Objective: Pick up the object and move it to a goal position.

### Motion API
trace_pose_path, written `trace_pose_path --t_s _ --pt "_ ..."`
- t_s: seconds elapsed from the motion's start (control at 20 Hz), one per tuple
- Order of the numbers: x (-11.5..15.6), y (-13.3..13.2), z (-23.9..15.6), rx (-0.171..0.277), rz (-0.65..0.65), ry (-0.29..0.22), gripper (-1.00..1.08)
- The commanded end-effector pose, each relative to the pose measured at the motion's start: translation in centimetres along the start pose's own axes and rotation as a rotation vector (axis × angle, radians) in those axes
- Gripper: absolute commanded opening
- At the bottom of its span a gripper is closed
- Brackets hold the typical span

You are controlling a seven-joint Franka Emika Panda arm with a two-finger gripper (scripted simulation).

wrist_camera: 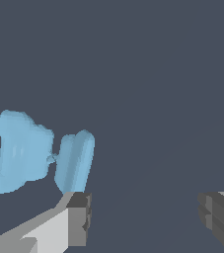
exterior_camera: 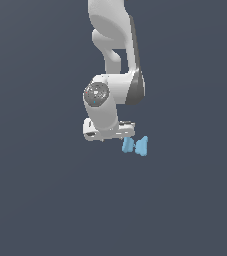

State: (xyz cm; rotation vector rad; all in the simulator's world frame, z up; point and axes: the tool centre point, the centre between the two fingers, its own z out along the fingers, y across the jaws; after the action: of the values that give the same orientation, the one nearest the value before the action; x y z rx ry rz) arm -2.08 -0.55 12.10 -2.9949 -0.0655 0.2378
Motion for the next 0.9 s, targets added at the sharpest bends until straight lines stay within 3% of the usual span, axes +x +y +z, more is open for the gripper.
trace_pose_path --t_s 0.0,0.2,0.45,0.65,0.85 --pt "-0.3 -0.6 1.5 0.066 -0.016 -0.045 0.68" --pt "-0.7 -2.0 3.9 0.199 -0.048 -0.113 0.68" --pt "-1.1 -3.6 5.7 0.34 -0.082 -0.164 0.68" --pt "-1.2 -4.5 6.5 0.421 -0.102 -0.183 0.68" --pt "-1.3 -5.0 6.8 0.468 -0.113 -0.192 0.68"
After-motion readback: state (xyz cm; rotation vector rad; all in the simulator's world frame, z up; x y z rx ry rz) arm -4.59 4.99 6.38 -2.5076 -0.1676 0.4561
